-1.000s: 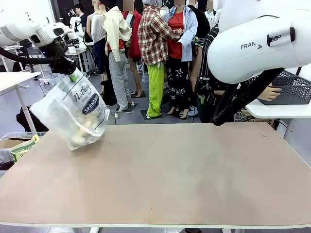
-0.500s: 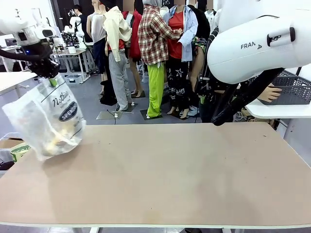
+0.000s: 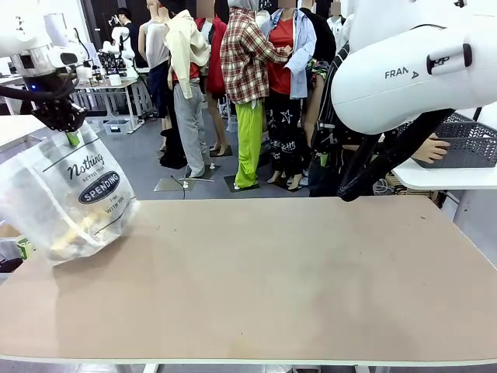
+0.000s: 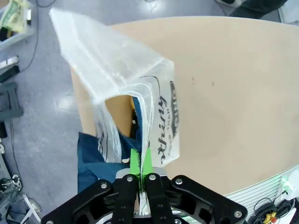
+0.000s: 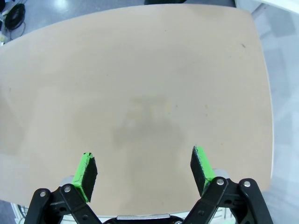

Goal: Transfer purchased items from the store into the shopping bag.
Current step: Move the Reusable shopping bag to the right side of the table.

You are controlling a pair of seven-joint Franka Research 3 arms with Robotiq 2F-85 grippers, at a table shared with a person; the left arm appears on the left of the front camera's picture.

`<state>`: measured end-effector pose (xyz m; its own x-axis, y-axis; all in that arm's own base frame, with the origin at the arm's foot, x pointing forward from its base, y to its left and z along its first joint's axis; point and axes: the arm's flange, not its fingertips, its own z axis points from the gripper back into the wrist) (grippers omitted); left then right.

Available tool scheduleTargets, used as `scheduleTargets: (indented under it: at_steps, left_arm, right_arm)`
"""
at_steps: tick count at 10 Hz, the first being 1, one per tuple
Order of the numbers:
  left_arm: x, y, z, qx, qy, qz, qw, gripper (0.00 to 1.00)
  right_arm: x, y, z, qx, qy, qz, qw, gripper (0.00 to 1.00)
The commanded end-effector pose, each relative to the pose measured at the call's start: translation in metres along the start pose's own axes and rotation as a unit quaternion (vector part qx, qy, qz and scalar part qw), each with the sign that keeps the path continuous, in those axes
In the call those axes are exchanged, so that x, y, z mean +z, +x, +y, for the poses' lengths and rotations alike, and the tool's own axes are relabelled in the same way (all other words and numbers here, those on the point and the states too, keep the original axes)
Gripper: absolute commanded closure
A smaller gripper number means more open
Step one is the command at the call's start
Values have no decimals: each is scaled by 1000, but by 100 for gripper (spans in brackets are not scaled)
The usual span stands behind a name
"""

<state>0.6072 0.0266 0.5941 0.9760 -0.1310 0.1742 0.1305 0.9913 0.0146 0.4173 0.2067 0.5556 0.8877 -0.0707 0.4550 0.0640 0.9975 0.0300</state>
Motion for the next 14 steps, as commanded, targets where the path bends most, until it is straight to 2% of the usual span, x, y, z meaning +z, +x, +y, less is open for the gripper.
scheduleTargets:
  at_steps: [1,2,3,6,7,10,12,14]
  left_arm:
    - [-1,-8,2,22,7,-1,1000,100]
    - [-4,-11,2,25,11,2,1000,93]
    - [-4,-13,0,25,13,0,1000,76]
    - [7,-13,-8,17,11,-30,999,17]
    - [17,-15,-12,10,0,-60,998,6]
    - [68,-24,-51,-18,-6,-176,984,6]
    - [73,-27,-94,-36,-5,-191,981,6]
    - [54,-31,-128,-63,-60,-199,976,6]
  right_arm:
    - [0,1,-1,6,2,1,1000,0]
    - [0,1,-1,6,2,1,1000,0]
    - [0,1,-1,6,2,1,1000,0]
    - [0,1,-1,6,2,1,1000,0]
    - [0,1,-1,6,2,1,1000,0]
    - [0,1,-1,6,2,1,1000,0]
    - [0,1,-1,6,2,1,1000,0]
    - [0,1,-1,6,2,1,1000,0]
